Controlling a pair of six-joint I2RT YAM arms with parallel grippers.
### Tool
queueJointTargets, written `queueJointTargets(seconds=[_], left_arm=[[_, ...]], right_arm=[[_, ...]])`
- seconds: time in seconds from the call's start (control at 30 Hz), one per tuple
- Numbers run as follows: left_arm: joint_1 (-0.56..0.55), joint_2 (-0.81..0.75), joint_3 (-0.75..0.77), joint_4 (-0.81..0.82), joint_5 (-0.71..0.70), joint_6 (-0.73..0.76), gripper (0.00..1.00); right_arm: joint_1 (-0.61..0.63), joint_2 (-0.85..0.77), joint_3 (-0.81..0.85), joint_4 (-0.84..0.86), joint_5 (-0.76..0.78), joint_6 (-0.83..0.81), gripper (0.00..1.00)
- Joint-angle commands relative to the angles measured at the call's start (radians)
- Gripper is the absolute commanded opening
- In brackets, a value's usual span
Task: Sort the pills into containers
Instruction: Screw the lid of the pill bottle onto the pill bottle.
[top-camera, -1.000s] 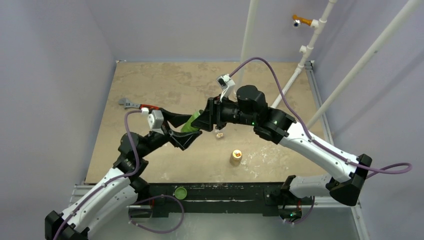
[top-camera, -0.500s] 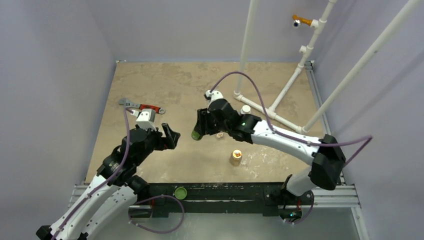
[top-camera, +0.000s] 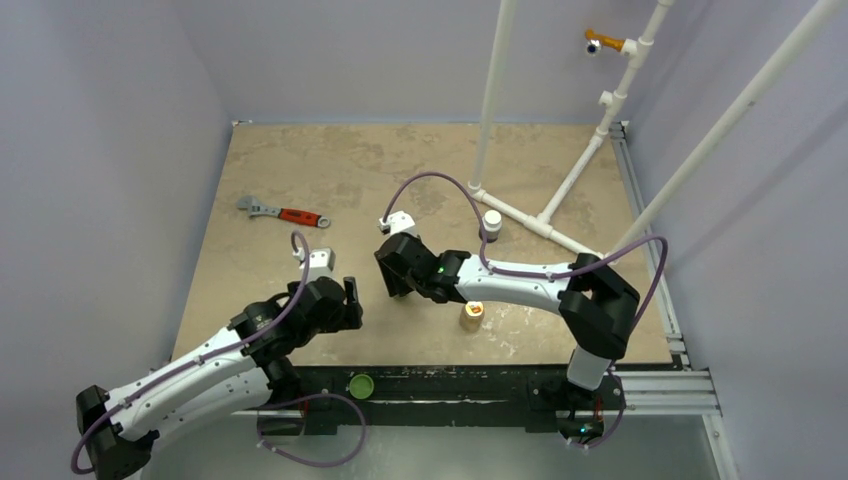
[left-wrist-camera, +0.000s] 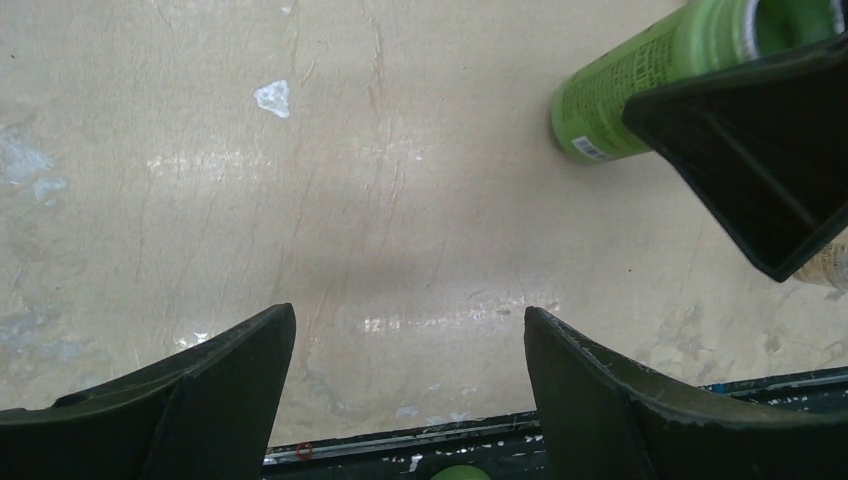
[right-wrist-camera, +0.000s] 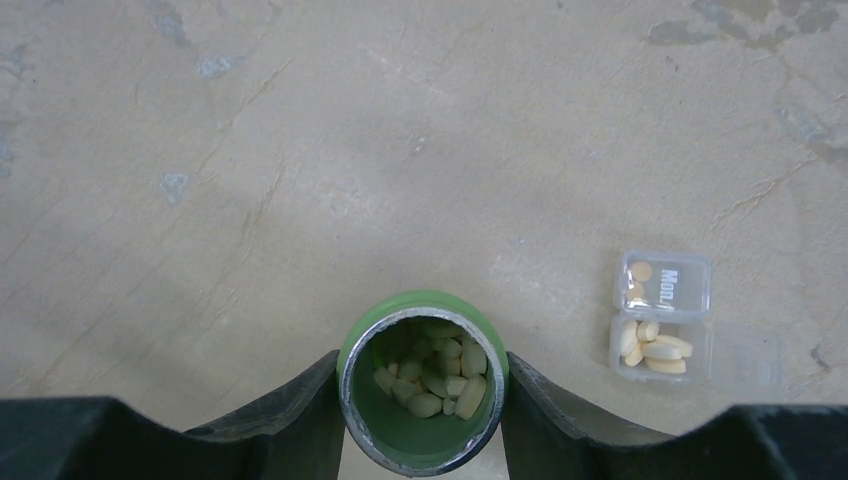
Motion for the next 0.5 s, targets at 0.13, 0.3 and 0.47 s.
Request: queueJointTargets(seconds=[0.13, 0.3, 0.47], left_arm=[[-0.039, 0.013, -0.061, 0.046, 0.038, -0.067, 0.83], [-0.055, 0.036, -0.09, 0.069, 0.102, -0.069, 0.83], [-0.062, 0.032, -0.124, 0.079, 0.155, -0.072, 0.82]], right_arm=[[0.003, -0.027, -0.013, 0.111, 0.065, -0.027, 0.22], [0.003, -0.03, -0.023, 0.118, 0.059, -0.026, 0.36], [0.004, -0.033, -0.028, 0.122, 0.046, -0.019, 0.43]])
